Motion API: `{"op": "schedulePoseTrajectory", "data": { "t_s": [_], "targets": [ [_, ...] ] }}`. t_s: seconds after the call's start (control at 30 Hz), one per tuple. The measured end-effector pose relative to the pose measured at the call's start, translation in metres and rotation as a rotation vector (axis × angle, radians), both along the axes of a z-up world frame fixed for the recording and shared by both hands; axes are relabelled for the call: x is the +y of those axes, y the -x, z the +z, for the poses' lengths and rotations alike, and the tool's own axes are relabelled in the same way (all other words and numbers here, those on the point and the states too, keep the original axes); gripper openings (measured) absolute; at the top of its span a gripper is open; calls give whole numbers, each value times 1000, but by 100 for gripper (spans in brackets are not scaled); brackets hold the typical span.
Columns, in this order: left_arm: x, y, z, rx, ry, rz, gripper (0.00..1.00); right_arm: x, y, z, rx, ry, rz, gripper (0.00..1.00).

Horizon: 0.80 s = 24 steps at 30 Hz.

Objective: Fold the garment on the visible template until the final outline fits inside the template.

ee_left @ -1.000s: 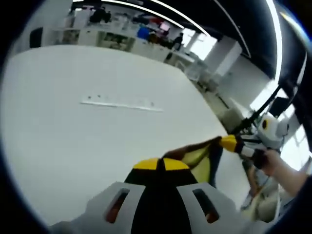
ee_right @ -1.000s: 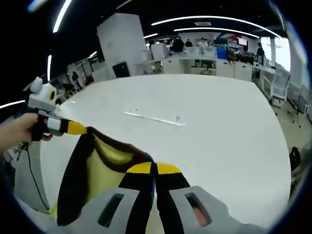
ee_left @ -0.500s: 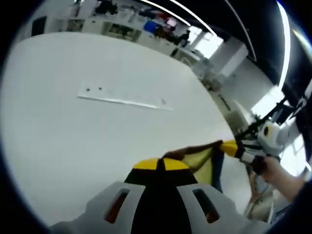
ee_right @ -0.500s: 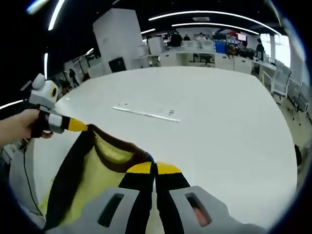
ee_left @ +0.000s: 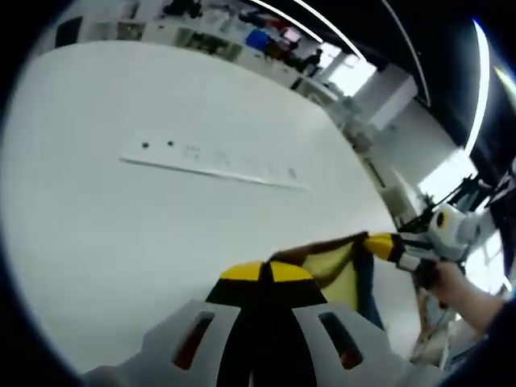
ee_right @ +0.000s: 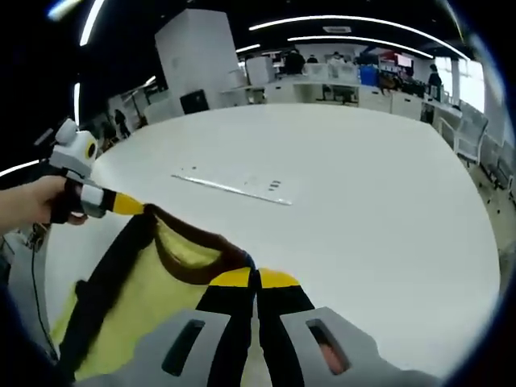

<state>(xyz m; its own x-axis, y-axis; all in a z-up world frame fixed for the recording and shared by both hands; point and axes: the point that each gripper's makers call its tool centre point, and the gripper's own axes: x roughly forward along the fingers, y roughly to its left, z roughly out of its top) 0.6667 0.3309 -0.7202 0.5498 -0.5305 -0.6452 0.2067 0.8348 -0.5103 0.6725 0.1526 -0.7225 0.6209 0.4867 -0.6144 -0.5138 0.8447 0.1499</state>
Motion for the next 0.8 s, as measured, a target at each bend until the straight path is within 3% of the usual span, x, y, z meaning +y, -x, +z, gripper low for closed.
{"op": "schedulePoseTrajectory", "data": {
  "t_s": [0.3, 0.43, 0.8],
  "targets": [
    [3, -8, -14, 23, -19, 1, 0, 0, -7, -11, -1, 14, 11, 2],
    [0, -9, -16, 27, -20, -3, 0, -3, -7, -15, 15, -5, -24, 2],
    [-4, -12, -21, 45, -4, 12, 0, -4, -10, -25, 12, 45, -1, 2]
  ]
}}
